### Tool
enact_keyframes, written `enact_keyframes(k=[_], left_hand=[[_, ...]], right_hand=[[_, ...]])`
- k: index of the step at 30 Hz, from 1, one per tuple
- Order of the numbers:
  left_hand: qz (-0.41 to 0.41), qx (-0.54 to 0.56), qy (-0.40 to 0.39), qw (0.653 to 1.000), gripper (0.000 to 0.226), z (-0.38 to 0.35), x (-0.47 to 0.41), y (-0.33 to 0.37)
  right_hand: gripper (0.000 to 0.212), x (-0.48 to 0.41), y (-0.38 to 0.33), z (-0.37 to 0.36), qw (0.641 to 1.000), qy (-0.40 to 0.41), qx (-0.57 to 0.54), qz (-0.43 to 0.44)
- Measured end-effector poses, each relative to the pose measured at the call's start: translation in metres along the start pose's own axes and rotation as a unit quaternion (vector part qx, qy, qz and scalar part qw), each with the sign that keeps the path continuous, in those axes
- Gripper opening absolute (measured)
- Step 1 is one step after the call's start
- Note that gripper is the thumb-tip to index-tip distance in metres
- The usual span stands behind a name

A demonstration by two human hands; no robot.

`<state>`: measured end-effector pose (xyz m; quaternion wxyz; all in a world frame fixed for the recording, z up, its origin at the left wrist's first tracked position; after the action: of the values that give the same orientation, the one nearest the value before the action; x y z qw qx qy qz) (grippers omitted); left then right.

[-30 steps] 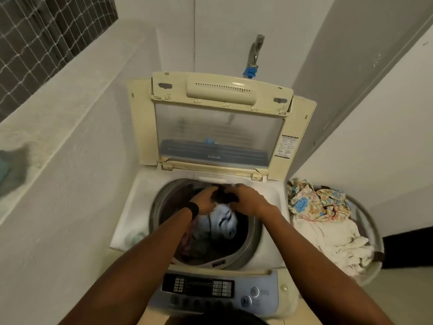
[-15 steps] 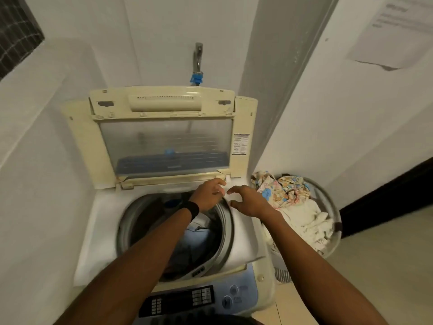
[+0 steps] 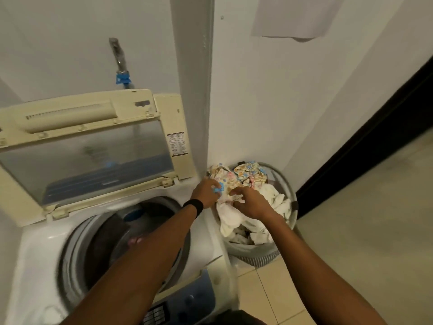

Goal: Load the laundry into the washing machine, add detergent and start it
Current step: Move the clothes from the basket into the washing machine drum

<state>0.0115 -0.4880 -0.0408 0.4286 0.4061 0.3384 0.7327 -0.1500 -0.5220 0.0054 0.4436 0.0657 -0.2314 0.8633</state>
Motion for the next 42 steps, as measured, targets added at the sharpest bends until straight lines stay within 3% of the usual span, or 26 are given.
enact_keyframes(k=[2, 6, 12, 13, 17, 21, 24, 27, 30, 34, 37, 40, 42], left_hand=[[0.029, 0.014, 0.001, 0.999, 0.019, -0.014, -0.008, -0.006], [0.046, 0.101, 0.082, 0.990, 0.012, -0.009, -0.016, -0.001], [-0.063, 0.231, 0.114, 0.964, 0.015, 0.013, -0.011, 0.068], [-0.085, 0.240, 0.121, 0.959, 0.015, 0.017, -0.008, 0.081], [-0.152, 0.262, 0.177, 0.936, 0.007, 0.039, 0.004, 0.115], [-0.131, 0.333, 0.181, 0.916, 0.013, 0.045, 0.009, 0.107], [-0.089, 0.303, 0.117, 0.942, 0.024, 0.023, 0.013, 0.096], [-0.032, 0.326, 0.039, 0.944, 0.041, -0.008, 0.019, 0.087], [-0.088, 0.308, 0.115, 0.940, 0.039, 0.005, 0.021, 0.093], [-0.192, 0.169, 0.222, 0.941, 0.024, 0.044, 0.028, 0.122], [-0.241, 0.115, 0.236, 0.934, 0.015, 0.057, 0.029, 0.147], [-0.233, 0.142, 0.202, 0.941, 0.017, 0.056, 0.021, 0.162], [-0.208, 0.178, 0.186, 0.944, 0.027, 0.056, 0.014, 0.164]], right_hand=[[0.037, -0.003, 0.020, 0.003, 1.000, -0.001, -0.008, -0.003], [0.045, -0.014, 0.042, 0.012, 1.000, 0.006, -0.019, 0.008], [0.078, -0.029, 0.016, 0.028, 0.992, 0.043, -0.086, 0.086], [0.073, -0.030, 0.010, 0.034, 0.989, 0.063, -0.098, 0.095], [0.022, -0.027, 0.011, 0.076, 0.968, 0.213, -0.111, 0.078], [0.011, -0.014, 0.028, 0.110, 0.936, 0.300, -0.172, 0.065], [0.011, -0.011, 0.043, 0.118, 0.926, 0.301, -0.223, 0.042], [0.015, -0.009, 0.053, 0.121, 0.920, 0.309, -0.243, 0.006], [0.024, -0.009, 0.066, 0.122, 0.918, 0.289, -0.269, -0.038], [0.049, -0.014, 0.081, 0.115, 0.943, 0.258, -0.203, -0.059], [0.077, -0.007, 0.058, 0.123, 0.943, 0.292, -0.159, 0.010], [0.078, 0.009, -0.001, 0.133, 0.919, 0.284, -0.193, 0.193], [0.077, 0.013, -0.022, 0.132, 0.914, 0.253, -0.206, 0.241]])
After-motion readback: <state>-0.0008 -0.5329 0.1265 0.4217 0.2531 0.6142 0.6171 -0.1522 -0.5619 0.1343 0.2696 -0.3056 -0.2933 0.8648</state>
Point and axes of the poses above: each hand's wrist, its own x-axis away from the middle knuckle, its own z-axis out of the back of the hand, y = z × x, the point moved 9 cm from there along -x, towards the middle knuckle, and after that the axes turned 13 degrees about x, right-handed, at the moved point
